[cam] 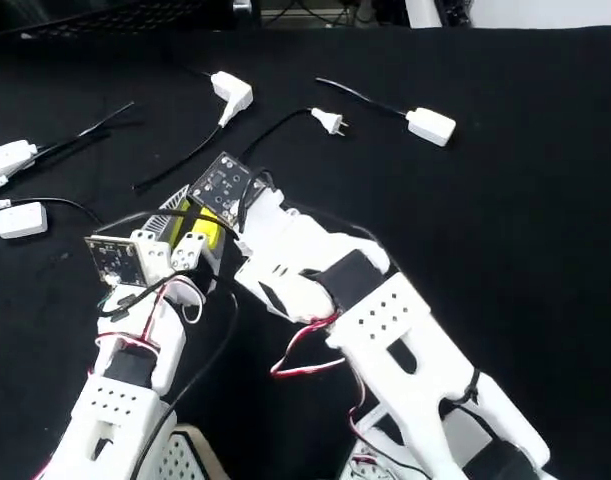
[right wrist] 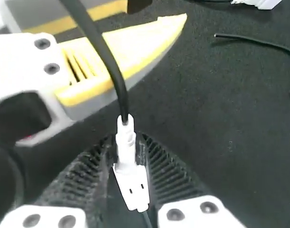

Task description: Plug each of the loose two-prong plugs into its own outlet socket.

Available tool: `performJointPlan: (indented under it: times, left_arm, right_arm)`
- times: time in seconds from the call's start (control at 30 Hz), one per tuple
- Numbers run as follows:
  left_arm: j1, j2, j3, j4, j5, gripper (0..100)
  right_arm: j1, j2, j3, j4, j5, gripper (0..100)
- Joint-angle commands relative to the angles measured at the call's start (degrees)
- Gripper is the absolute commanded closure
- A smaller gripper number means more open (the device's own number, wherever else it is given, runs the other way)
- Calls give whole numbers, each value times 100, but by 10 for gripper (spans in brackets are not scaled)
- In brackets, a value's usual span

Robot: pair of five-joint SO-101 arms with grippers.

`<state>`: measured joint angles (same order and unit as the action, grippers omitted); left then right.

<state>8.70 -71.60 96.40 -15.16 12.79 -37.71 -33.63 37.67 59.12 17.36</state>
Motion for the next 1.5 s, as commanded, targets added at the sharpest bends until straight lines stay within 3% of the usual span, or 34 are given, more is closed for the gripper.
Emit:
performJointPlan:
  times: [0.0,0.33,0.6,1.0,1.37,1.47]
  left_arm:
    - [312,-88,127,62,-62,855]
    - [224,-88,127,79,-62,855]
    - [-884,-88,127,352,-26,855]
    - [-1297,-62,127,352,-26,855]
    - [-1297,-44,127,352,-26,855]
    - [-1297,-44,119,352,-26,855]
  right_arm:
    - [-105,198,189,-484,35,986]
    - [-123,664,163,-633,-9,986]
    - [325,629,75,-633,-62,986]
    - [721,629,40,-475,-2523,986]
    - [870,145,242,-88,-2769,985]
    - [870,-470,690,-88,-3499,985]
